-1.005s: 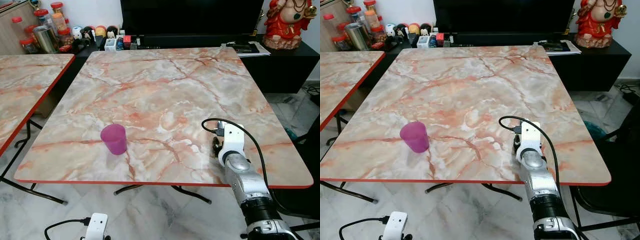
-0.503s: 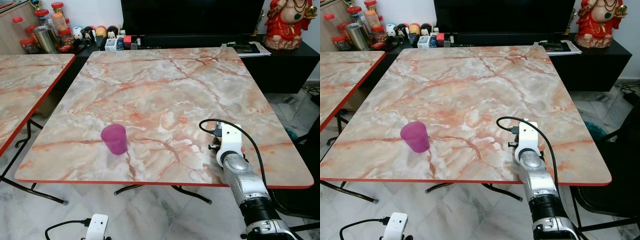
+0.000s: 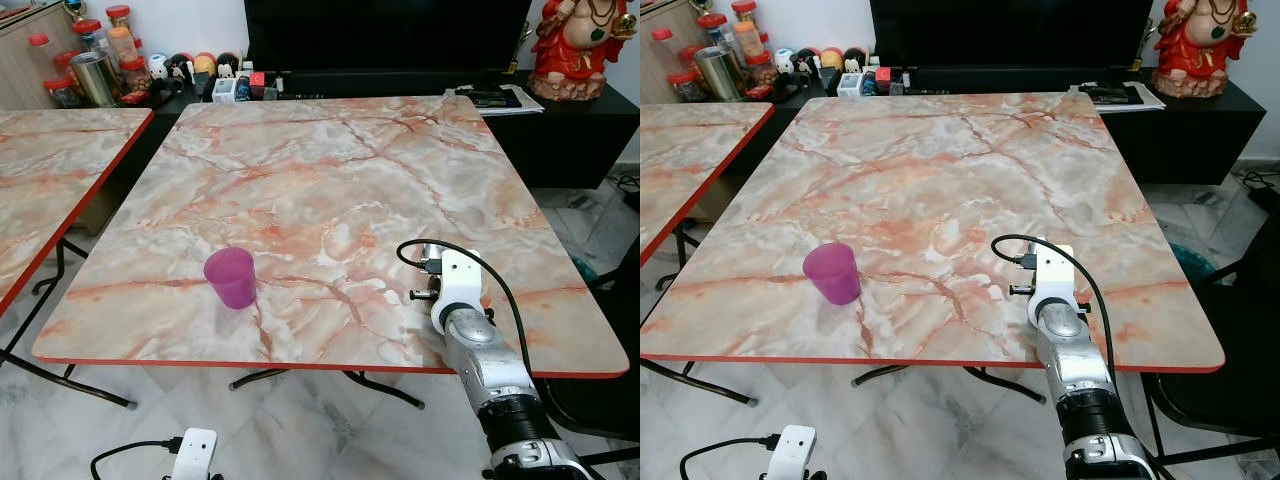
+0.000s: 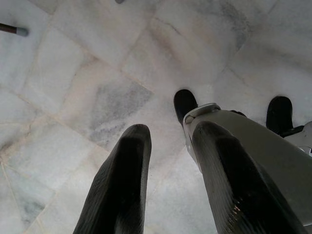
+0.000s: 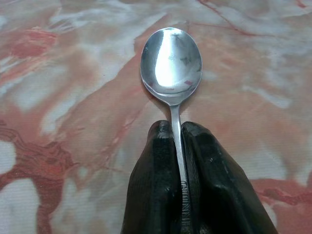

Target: Setting the table

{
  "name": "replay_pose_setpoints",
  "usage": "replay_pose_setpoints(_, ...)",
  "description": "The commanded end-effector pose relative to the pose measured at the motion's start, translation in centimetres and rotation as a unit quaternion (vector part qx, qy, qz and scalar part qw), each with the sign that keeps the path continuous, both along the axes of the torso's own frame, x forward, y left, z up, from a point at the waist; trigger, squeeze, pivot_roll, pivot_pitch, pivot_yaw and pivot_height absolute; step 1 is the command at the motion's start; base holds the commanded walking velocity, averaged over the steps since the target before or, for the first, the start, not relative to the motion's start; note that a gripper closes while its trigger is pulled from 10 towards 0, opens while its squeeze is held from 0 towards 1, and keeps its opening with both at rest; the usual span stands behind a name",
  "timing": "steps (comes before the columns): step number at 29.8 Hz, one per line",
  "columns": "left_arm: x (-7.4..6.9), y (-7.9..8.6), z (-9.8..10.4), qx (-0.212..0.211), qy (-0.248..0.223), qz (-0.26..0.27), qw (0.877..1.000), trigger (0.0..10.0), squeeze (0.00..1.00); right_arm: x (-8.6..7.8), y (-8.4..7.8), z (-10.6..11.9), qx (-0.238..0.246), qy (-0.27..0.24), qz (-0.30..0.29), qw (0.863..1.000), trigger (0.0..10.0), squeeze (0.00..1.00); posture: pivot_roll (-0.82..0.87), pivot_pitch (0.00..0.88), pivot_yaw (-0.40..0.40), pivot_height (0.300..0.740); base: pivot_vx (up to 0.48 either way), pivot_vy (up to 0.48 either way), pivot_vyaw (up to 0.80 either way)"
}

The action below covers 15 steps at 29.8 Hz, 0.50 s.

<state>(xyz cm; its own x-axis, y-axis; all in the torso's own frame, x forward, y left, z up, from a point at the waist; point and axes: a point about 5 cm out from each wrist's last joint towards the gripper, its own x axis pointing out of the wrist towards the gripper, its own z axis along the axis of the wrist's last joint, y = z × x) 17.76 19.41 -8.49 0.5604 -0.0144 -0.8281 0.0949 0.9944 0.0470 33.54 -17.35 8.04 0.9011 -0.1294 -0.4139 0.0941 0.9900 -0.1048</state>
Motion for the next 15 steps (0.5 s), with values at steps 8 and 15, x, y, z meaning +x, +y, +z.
replay_pose_setpoints(8, -0.4, 0.0, -0.2, 0.000, 0.014, -0.007, 1.000, 10.0, 0.00, -0.2, 0.1, -0.8, 0.000, 0.018, 0.001, 1.000, 0.0, 0.00, -0.04, 0.036, 0.057, 0.740, 0.000, 0.000, 0.00)
replay_pose_setpoints(15, -0.3, 0.0, -0.2, 0.004, 0.010, -0.008, 1.000, 10.0, 0.00, 0.5, 0.0, 0.9, -0.014, -0.045, -0.003, 0.999, 8.3, 0.00, -0.04, 0.034, 0.058, 0.740, 0.000, 0.000, 0.00)
